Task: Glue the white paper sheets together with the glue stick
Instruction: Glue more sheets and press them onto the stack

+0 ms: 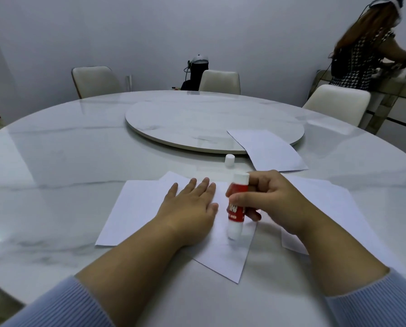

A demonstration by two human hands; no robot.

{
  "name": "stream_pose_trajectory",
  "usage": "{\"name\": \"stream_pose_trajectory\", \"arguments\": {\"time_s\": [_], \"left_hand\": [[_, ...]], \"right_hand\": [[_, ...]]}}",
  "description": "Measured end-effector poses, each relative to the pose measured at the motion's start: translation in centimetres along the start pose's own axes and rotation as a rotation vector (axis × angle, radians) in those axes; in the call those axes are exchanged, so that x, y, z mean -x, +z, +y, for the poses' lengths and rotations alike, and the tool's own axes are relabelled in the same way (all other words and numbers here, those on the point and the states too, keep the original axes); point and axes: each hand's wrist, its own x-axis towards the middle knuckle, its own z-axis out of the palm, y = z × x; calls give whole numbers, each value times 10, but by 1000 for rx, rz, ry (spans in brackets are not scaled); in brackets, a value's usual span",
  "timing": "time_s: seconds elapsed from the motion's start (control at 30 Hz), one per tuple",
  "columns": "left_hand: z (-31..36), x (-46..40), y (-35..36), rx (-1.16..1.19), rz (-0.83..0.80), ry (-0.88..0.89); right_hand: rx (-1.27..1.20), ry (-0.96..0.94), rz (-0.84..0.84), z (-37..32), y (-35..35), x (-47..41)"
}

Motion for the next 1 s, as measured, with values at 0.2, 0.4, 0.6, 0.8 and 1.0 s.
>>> {"name": "stream_pose_trajectory", "arguments": {"time_s": [0.2, 0.4, 0.6, 0.8, 1.0], "left_hand": [[-4, 9, -20, 110, -72, 220], [-10, 11, -17, -65, 93, -356], [-22, 6, -26, 38, -164, -16], [-15, 4, -10, -45, -118, -93], [-10, 8, -8, -46, -149, -25]], "right_hand": [[-607, -97, 598, -7, -22, -7], [-479, -102, 637, -1, -20, -9], [-112, -190, 498, 6, -5, -13], [169, -175, 412, 13, 15, -26], [386, -128, 421, 15, 20, -39]]}}
